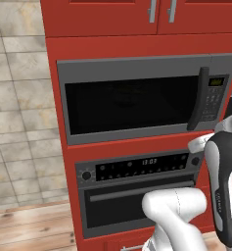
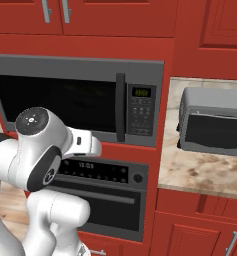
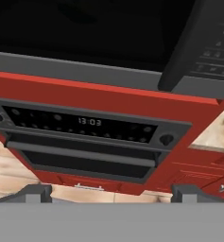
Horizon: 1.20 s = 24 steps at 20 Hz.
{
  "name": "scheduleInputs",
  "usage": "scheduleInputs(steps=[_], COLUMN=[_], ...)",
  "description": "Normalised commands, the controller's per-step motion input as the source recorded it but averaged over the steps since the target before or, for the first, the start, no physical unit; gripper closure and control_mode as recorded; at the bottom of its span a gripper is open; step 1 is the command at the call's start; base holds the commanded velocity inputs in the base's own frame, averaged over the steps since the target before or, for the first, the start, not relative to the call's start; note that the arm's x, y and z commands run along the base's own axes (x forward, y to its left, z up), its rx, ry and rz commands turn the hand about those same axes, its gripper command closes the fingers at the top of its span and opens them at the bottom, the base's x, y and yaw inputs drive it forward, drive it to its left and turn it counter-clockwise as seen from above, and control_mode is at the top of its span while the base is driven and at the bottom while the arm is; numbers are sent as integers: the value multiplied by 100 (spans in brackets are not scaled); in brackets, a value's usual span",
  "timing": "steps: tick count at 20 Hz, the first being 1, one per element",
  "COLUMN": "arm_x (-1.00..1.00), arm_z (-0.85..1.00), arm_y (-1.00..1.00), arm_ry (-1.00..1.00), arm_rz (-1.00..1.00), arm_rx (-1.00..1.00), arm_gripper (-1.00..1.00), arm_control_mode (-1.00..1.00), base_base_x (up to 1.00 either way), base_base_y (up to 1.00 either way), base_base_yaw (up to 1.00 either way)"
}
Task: The microwave is finished heating the shrimp and lettuce. Take the bowl containing the food and place it on the dining counter.
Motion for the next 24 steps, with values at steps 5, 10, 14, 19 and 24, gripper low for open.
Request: scheduleInputs(steps=[5, 10, 14, 19, 24], arm_x=[-1, 0, 0, 0, 0], arm_z=[0, 0, 0, 0, 0], arm_y=[-16, 0, 0, 0, 0], arm_ry=[0, 0, 0, 0, 0], arm_rz=[0, 0, 0, 0, 0], arm_rx=[0, 0, 0, 0, 0], arm_gripper=[-100, -100, -100, -100, -100], arm_control_mode=[100, 100, 100, 100, 100], base_base_x=[-12, -31, -29, -35, -25], base_base_y=[-38, -62, -16, 0, 14], base_base_yaw=[0, 0, 0, 0, 0])
